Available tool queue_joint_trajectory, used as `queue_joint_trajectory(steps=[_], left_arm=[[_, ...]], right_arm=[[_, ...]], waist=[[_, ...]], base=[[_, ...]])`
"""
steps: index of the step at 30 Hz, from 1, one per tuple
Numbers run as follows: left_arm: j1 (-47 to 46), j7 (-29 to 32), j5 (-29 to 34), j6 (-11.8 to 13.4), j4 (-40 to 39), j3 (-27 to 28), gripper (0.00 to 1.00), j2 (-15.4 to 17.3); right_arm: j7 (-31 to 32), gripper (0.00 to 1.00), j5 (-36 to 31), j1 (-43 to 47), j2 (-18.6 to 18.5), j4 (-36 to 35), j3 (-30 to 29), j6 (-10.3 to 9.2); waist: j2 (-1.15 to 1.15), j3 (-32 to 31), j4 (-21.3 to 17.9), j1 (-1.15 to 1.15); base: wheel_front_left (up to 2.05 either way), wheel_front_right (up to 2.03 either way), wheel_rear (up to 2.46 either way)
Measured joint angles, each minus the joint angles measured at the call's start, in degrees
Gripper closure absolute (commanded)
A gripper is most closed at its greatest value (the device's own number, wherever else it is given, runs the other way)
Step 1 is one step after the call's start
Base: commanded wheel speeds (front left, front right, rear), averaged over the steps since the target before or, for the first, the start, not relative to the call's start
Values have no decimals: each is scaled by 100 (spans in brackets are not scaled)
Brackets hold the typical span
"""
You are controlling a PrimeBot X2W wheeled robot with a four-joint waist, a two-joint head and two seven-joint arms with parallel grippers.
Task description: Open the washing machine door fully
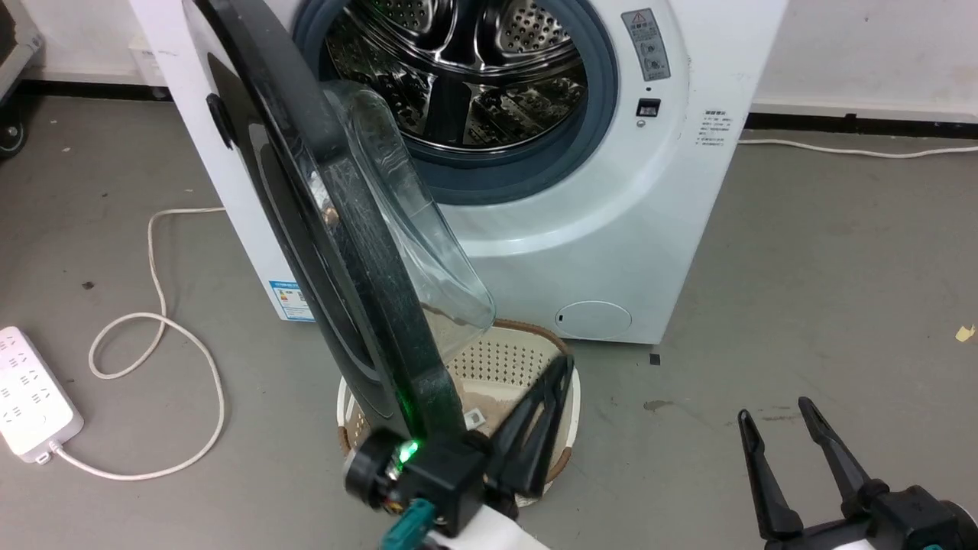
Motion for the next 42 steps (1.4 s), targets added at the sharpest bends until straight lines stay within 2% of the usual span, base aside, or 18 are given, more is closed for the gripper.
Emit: queue_joint_trajectory(steps=[5,12,17,23,32,37,42], left_arm=[[77,-60,-257,224,934,19,100,0],[79,-253,-330,417,1506,322,100,31],[155,-343,-381,502,1584,393,100,36],[297,-349,-372,525,1500,342,100,146],[471,-243,-382,622,1261,353,100,234],[478,-189,-482,711,1196,582,100,396],[455,-55,-591,770,1179,906,100,612]], right_arm=[[0,0,9,-19,0,23,-22,0],[0,0,16,-32,0,40,-16,0],[0,0,23,-25,0,81,-24,0],[0,0,25,-14,2,122,-51,0],[0,0,111,8,3,211,-40,0],[0,0,113,3,5,221,62,0],[4,0,83,-25,7,221,110,0]], waist=[[0,56,18,-1],[0,67,106,-1],[0,32,285,-1],[0,-14,708,-1],[0,-55,1624,-1],[0,-26,2092,-1],[0,117,2368,-1]], base=[[0,0,0],[0,0,0],[0,0,0],[0,0,0],[0,0,0],[0,0,0],[0,0,0]])
